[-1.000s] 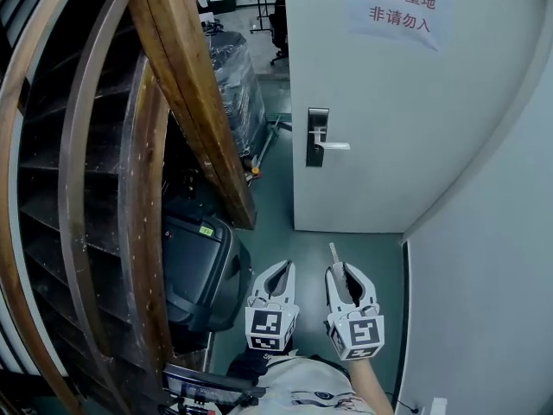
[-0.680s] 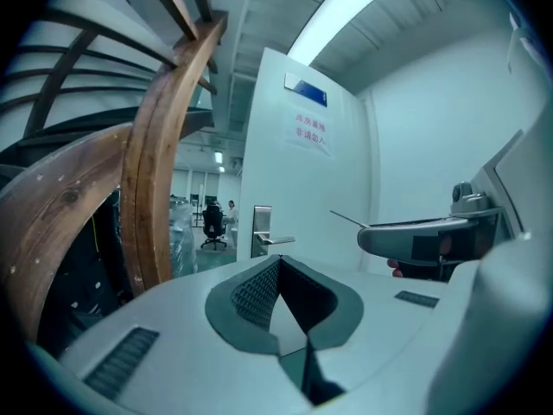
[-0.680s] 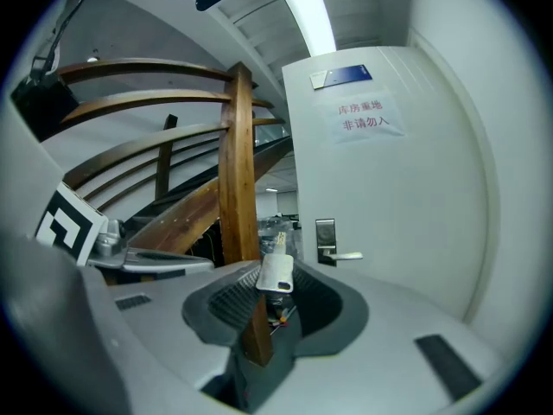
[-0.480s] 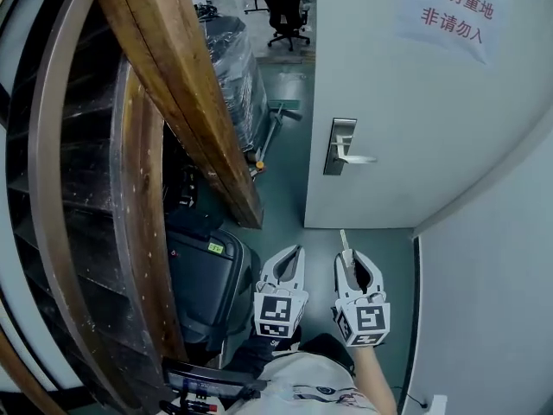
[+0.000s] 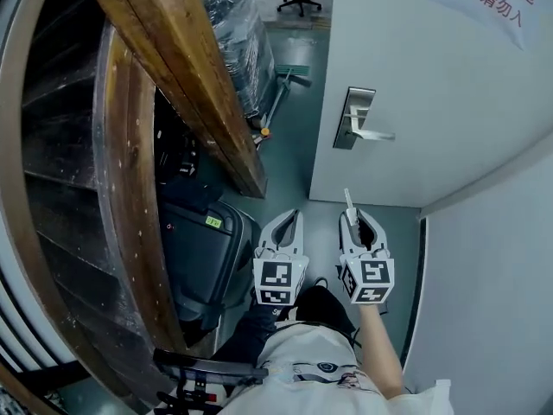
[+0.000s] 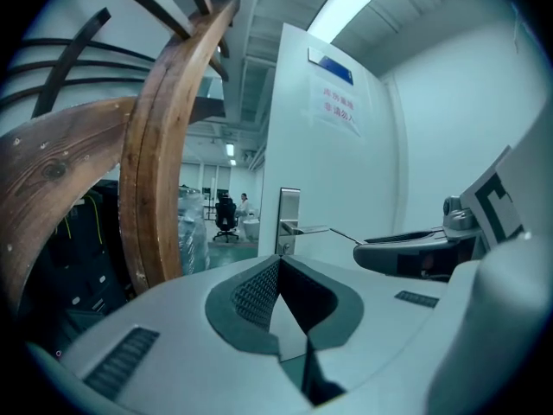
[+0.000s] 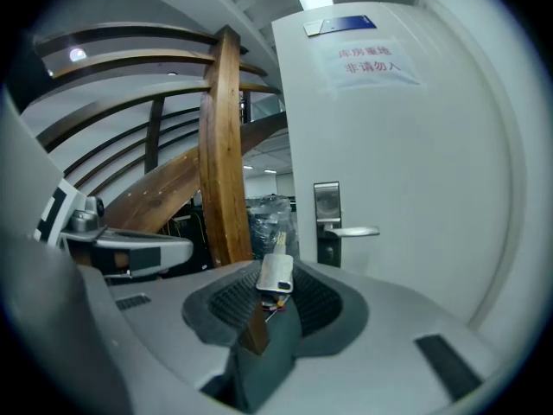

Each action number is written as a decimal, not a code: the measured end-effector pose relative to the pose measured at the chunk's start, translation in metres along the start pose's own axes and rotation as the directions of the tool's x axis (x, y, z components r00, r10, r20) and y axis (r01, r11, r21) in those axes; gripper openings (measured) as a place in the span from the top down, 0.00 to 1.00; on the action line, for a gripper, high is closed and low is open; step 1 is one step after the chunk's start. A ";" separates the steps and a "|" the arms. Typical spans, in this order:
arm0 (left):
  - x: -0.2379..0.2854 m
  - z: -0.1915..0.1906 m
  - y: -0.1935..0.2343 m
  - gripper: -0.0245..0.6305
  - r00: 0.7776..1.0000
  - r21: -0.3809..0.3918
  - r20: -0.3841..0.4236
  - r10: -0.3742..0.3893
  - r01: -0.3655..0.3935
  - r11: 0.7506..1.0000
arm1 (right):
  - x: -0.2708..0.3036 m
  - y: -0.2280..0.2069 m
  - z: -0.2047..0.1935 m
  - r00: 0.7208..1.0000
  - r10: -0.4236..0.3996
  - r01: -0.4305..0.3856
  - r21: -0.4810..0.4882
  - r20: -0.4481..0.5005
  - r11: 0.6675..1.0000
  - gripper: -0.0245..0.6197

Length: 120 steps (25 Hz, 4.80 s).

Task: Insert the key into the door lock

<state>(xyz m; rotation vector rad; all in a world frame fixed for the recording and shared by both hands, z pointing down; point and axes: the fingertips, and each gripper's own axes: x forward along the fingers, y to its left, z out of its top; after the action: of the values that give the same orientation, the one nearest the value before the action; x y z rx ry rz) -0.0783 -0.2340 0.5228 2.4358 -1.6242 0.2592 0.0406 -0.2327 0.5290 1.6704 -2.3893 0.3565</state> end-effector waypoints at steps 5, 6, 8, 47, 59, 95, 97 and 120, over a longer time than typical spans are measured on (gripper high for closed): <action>0.024 -0.032 0.010 0.96 0.999 -0.022 0.007 0.045 -0.045 0.999 | 0.049 -0.029 -0.029 1.000 0.007 -0.008 -0.014 -0.023 1.000 0.78; 0.029 -0.039 0.012 0.96 0.999 -0.028 0.009 0.052 -0.051 0.998 | 0.060 -0.036 -0.032 1.000 0.006 -0.007 -0.021 -0.022 1.000 0.78; 0.037 -0.055 0.015 0.96 0.998 -0.038 0.009 0.063 -0.062 0.997 | 0.081 -0.049 -0.039 1.000 0.001 -0.002 -0.036 -0.016 0.999 0.78; 0.085 -0.116 0.037 0.96 0.994 -0.079 -0.055 0.094 -0.098 0.992 | 0.225 -0.125 -0.043 0.975 -0.199 0.197 -0.035 -0.098 0.980 0.78; 0.070 -0.121 0.054 0.96 0.987 -0.084 -0.098 0.130 -0.138 0.987 | 0.249 -0.128 -0.037 0.971 -0.239 0.238 -0.096 0.001 0.966 0.77; 0.014 0.124 -0.011 0.96 0.984 0.036 0.175 -0.037 0.031 0.999 | -0.033 -0.009 0.150 0.950 0.074 -0.053 -0.076 0.304 0.996 0.95; 0.014 0.125 -0.011 0.96 0.984 0.038 0.177 -0.033 0.027 0.999 | -0.033 -0.010 0.150 0.950 0.068 -0.048 -0.073 0.303 0.996 0.95; 0.016 0.118 -0.010 0.96 0.987 0.027 0.161 -0.018 0.013 1.000 | -0.025 -0.018 0.135 0.962 0.054 -0.042 -0.052 0.268 0.998 0.95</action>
<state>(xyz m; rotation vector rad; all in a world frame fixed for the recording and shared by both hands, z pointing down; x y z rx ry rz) -0.0594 -0.2757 0.4129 2.5470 -1.6742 0.0834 0.0618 -0.2588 0.3943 1.7413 -2.6102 0.0840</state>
